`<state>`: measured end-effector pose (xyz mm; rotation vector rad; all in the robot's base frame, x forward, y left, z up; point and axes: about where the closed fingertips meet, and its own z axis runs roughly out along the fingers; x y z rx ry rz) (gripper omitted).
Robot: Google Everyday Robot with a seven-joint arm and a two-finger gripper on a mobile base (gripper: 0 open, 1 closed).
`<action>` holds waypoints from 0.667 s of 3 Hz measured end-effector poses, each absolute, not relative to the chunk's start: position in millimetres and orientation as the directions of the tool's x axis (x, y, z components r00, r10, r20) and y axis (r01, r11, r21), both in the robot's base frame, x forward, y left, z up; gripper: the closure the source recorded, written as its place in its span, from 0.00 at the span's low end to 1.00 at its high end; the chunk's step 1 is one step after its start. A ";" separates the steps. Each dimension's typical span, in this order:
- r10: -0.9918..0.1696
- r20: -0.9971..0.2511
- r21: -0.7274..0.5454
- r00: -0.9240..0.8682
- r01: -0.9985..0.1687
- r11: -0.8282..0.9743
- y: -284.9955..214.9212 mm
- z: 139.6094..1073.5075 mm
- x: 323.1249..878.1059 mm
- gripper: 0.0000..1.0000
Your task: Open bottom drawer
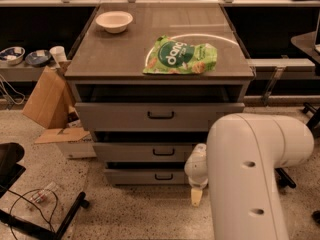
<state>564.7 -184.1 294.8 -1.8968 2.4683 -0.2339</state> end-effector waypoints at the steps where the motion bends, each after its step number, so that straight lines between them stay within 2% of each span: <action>1: -0.966 0.094 -0.157 -0.240 -0.962 0.224 -191.4 270.4 592.2 0.00; 2: -0.972 0.087 -0.152 -0.218 -0.967 0.203 -192.6 244.4 609.6 0.00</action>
Offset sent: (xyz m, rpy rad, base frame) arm 0.0715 -0.0093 -0.0785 -0.0013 -0.0159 0.0813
